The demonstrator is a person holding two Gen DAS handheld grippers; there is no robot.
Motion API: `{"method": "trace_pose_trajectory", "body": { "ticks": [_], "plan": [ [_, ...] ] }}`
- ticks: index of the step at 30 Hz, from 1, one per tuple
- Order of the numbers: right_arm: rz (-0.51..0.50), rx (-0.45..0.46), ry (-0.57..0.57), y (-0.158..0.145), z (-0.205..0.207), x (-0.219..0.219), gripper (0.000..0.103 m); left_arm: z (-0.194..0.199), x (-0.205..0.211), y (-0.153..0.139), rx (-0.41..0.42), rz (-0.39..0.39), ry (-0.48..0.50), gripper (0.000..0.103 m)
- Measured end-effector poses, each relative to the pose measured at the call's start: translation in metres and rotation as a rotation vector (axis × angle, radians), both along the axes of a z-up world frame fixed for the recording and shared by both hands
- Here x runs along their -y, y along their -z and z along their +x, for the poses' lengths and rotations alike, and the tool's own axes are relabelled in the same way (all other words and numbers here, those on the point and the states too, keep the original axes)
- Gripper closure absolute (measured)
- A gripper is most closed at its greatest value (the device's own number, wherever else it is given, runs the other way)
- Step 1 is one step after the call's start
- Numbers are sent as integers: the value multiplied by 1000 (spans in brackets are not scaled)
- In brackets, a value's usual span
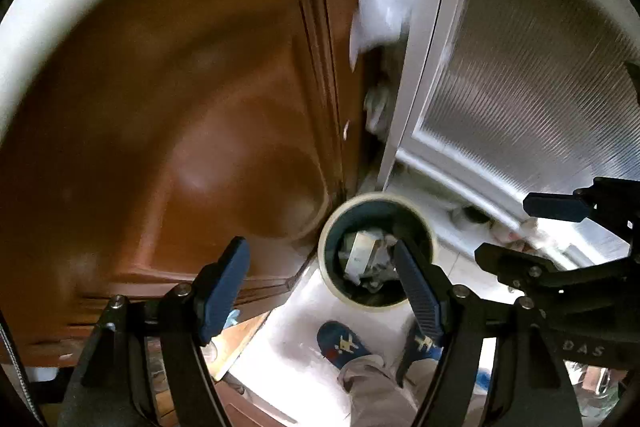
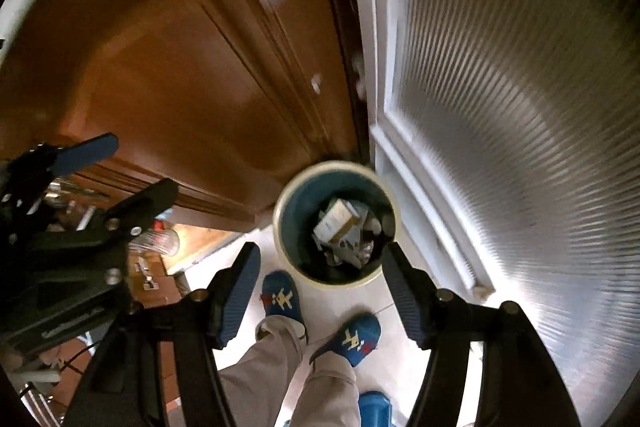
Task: Collect trash
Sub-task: 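Raise both tools back toward the table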
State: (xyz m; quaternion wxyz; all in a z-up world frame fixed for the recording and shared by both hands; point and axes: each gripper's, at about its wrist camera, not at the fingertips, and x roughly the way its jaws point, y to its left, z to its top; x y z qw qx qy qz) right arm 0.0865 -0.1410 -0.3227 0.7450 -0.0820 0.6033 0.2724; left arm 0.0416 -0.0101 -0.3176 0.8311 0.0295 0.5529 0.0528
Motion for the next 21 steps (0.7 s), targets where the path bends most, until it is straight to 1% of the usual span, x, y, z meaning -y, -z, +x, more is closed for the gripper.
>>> {"method": "trace_pose_trajectory", "body": {
  "ticks": [1, 2, 3, 4, 7, 10, 14, 17, 21],
  "plan": [
    [13, 23, -8, -20, -2, 1, 39, -2, 2, -15, 16, -3, -1, 30],
    [18, 38, -16, -31, -1, 5, 39, -3, 3, -30, 30, -4, 0, 30],
    [25, 63, -28, -51, -3, 6, 39, -4, 5, -41, 39, -4, -1, 30],
    [31, 77, -35, -61, -5, 7, 39, -6, 7, -57, 54, -7, -2, 30],
    [61, 142, -65, -108, -12, 14, 39, -11, 13, -99, 100, -11, 3, 29],
    [94, 196, -82, -145, -17, 24, 39, -14, 20, -142, 158, -12, 13, 26],
    [140, 275, -73, -184, -21, 37, 39, -16, 25, -190, 233, -7, 14, 25],
    [164, 370, -58, -215, -22, 47, 39, -15, 32, -231, 302, 2, 19, 25],
    [204, 478, -30, -246, -17, 61, 39, -9, 40, -269, 370, 18, 43, 25]
  ]
}}
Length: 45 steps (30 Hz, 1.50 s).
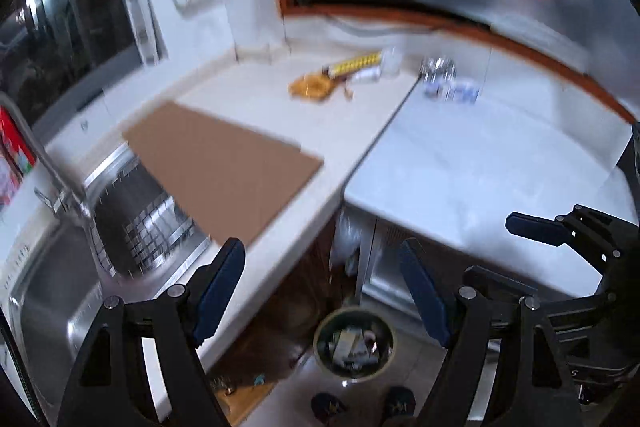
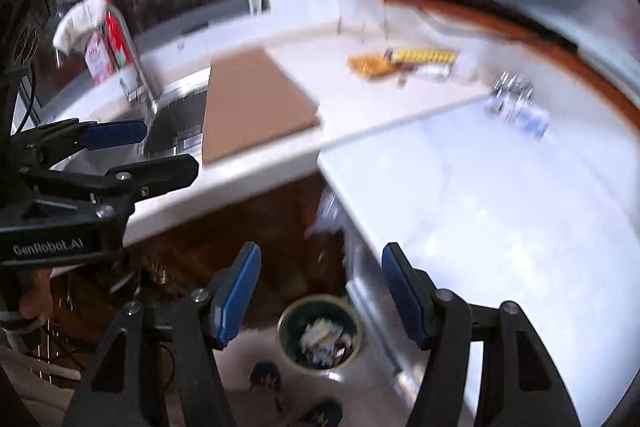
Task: Collect trash
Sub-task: 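Raise both tools back toward the table, then grasp the yellow seasoning box with the left gripper while the right grasps the small white box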
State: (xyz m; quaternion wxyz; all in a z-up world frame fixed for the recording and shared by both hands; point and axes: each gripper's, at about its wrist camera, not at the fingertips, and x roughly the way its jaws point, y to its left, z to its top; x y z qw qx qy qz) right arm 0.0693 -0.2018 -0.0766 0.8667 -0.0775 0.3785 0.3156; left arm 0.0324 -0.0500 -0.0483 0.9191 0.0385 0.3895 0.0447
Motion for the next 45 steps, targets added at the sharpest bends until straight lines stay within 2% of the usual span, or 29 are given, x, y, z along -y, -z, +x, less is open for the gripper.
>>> {"method": "trace_pose_trajectory", "body": {
  "ticks": [4, 12, 18, 22, 27, 34, 42, 43, 45],
  "plan": [
    [35, 63, 25, -26, 9, 15, 39, 7, 15, -34, 51, 63, 35, 25],
    [35, 180, 83, -67, 42, 44, 39, 60, 31, -70, 37, 106, 95, 25],
    [11, 205, 124, -79, 86, 63, 39, 126, 25, -81, 16, 129, 130, 25],
    [-30, 194, 182, -79, 127, 71, 39, 189, 21, -80, -12, 166, 176, 25],
    [-53, 144, 267, -74, 176, 78, 39, 275, 16, -54, -100, 181, 241, 25],
    [-118, 69, 361, -45, 242, 77, 39, 381, 19, 16, -195, 219, 299, 25],
    [-155, 28, 404, -15, 285, 68, 39, 455, 23, 77, -243, 237, 314, 26],
    [-160, 19, 403, -11, 289, 67, 39, 462, 23, 85, -254, 244, 316, 27],
    [-177, 15, 401, -5, 296, 65, 39, 473, 23, 95, -278, 232, 322, 37]
  ]
}}
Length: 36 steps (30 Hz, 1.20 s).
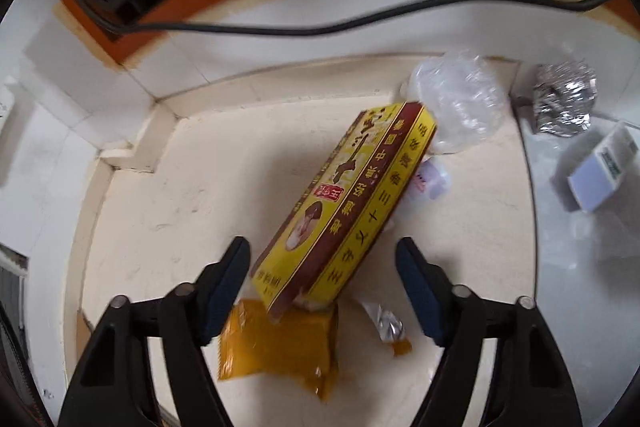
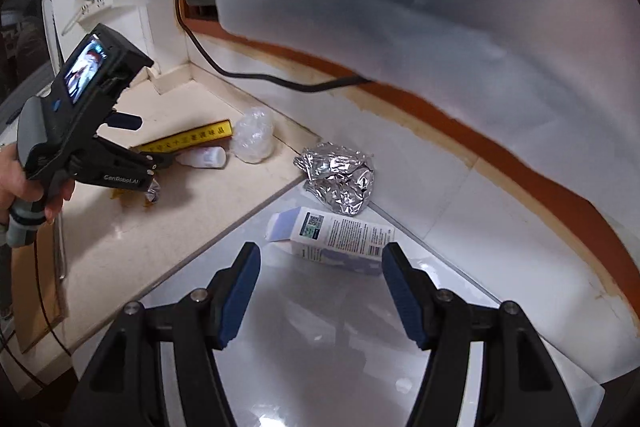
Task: Collect trash
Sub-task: 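Grasp the yellow seasoning box with the left gripper while the right grasps the small white box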
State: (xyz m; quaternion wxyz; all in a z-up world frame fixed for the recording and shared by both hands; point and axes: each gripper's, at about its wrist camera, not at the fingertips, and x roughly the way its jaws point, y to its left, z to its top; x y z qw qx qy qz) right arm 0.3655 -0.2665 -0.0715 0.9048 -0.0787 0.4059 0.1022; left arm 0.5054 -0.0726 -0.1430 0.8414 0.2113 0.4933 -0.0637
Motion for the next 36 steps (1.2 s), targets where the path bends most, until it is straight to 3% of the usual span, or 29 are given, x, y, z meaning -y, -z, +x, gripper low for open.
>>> {"method": "trace_pose_trajectory", "body": {
  "ticks": [3, 7, 9, 12, 23, 34, 36],
  "plan": [
    [-23, -5, -6, 5, 10, -1, 39, 11, -2, 13, -22, -10, -8, 47],
    [-30, -30, -42, 13, 23, 1, 36, 12, -6, 12, 14, -15, -5, 57],
    [-59, -50, -78, 20, 32, 1, 35, 9, -8, 8, 43, -17, 1, 74],
    [-91, -54, -137, 25, 38, 2, 35, 2, -16, 2, 47, -53, -4, 82],
    [-330, -63, -397, 49, 56, -10, 35, -61, -30, -41, 98, -158, -12, 83],
    [-375, -179, -460, 70, 72, -23, 35, -136, -4, -73, 87, -265, 13, 83],
    [-335, -203, -438, 67, 74, -22, 47, -146, 0, -72, 76, -276, 8, 83]
  ]
}}
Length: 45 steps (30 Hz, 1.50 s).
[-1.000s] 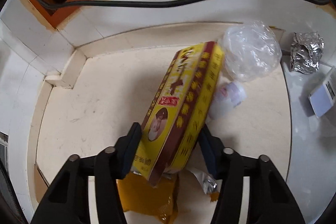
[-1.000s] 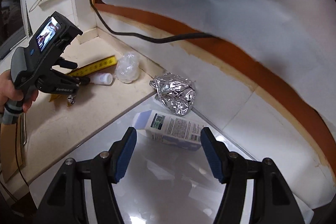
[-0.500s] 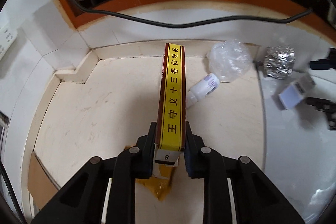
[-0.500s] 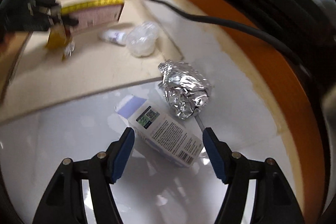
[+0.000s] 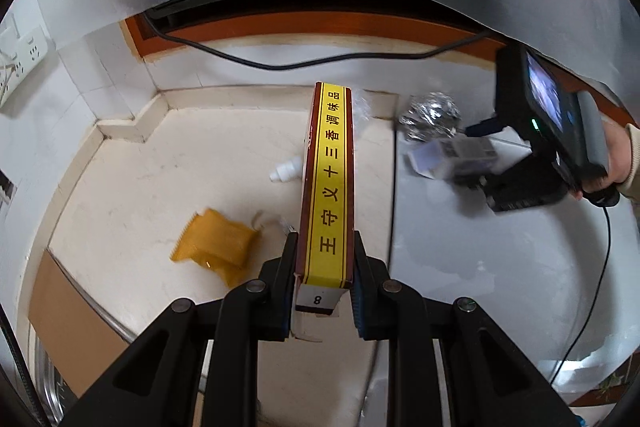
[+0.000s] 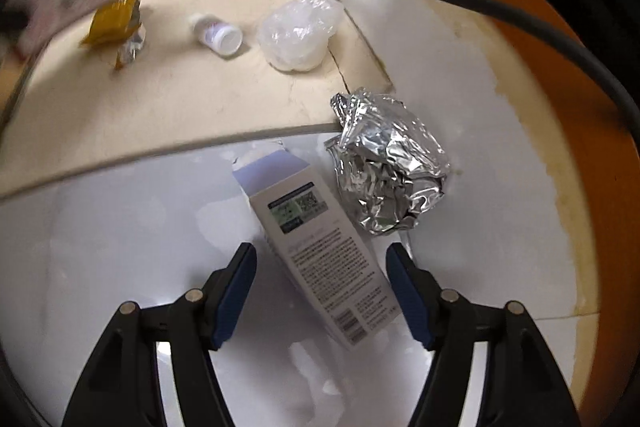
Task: Collect trash
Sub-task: 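Grasp the yellow seasoning box with the left gripper while the right grasps the small white box, then carry the yellow box and white box down toward the floor bin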
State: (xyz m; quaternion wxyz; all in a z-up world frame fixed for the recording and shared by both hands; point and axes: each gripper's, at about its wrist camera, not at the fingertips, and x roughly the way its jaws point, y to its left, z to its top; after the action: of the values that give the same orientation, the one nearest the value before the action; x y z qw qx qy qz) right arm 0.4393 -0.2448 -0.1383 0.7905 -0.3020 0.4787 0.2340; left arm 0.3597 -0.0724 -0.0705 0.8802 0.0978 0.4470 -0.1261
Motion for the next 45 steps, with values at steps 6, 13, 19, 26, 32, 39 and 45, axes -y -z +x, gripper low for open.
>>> {"method": "trace_pose_trajectory", "body": {
  "ticks": [6, 13, 19, 26, 32, 39, 45],
  "plan": [
    [115, -57, 64, -12, -14, 10, 66, -26, 1, 3, -28, -37, -26, 83],
    [222, -22, 51, -20, -82, 10, 67, -70, -2, 2, -45, -79, -84, 83],
    [365, 1, 56, -41, -150, 3, 67, -125, -6, 1, -46, -142, -143, 83],
    [489, -21, 58, -53, -206, 0, 67, -204, -12, 5, -18, -216, -209, 83],
    [511, -79, 68, -44, -264, -16, 67, -259, -18, 19, 1, -186, -268, 83],
    [548, -119, -3, -44, -332, -39, 67, -310, -22, 37, -16, -138, -290, 83],
    [483, -172, -16, -24, -358, -60, 67, -334, -30, 63, -87, -119, -302, 83]
  ]
}}
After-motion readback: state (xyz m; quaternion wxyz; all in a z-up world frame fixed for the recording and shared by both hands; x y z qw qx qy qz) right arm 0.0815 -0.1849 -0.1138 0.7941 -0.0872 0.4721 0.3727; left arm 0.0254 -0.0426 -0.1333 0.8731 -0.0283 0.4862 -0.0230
